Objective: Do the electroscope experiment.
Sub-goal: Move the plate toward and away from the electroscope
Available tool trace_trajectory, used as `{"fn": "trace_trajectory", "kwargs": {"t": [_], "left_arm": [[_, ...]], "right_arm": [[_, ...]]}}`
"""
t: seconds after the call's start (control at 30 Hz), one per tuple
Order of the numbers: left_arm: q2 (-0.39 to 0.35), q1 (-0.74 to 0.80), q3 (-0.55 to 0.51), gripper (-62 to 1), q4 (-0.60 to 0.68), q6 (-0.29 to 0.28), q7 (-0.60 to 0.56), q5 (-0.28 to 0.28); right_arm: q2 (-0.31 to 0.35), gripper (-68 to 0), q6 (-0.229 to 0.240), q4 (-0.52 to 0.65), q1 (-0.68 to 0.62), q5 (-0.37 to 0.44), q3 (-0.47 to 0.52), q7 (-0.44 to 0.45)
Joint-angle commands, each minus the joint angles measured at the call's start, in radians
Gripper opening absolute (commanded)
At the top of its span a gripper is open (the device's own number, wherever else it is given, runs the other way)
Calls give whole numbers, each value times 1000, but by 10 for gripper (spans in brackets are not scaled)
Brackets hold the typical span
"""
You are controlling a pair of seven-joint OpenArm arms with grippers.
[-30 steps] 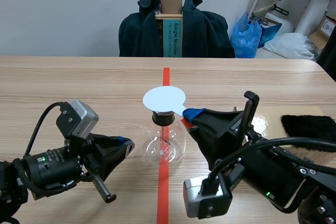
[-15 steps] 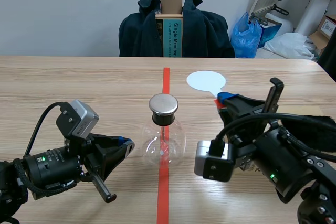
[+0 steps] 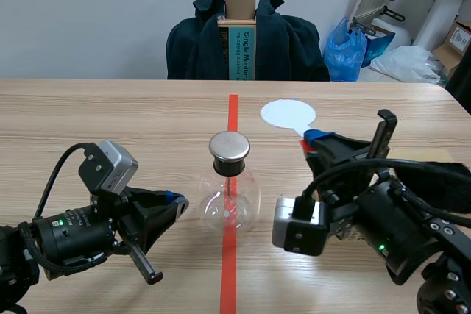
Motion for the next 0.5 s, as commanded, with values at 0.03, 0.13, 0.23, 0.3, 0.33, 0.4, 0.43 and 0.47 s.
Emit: {"fn": "trace_trajectory", "kwargs": {"t": [0.03,0.13,0.23,0.3,0.33,0.4,0.43,0.47], "left_arm": [[5,-6,-1,-586,17,-1,-15,-7],[5,-6,-1,-586,17,-1,-15,-7],[5,-6,-1,-586,17,0,-15,-7],[5,-6,-1,-586,17,0,-15,-7],[5,-6,-1,-586,17,0,-15,-7],[5,-6,-1,-586,17,0,-15,-7],[5,-6,-1,-586,17,1,-15,-7],[5,-6,-1,-586,17,1,-15,-7]], "right_arm": [[13,-668,-11,9,12,7,11,64],[13,-668,-11,9,13,7,11,138],[13,-668,-12,9,14,7,11,199],[13,-668,-12,9,14,7,11,231],[13,-668,-14,9,14,7,11,245],[13,-668,-14,9,14,7,11,270],[13,-668,-14,9,14,7,11,279],[13,-668,-14,9,14,7,11,287]]}}
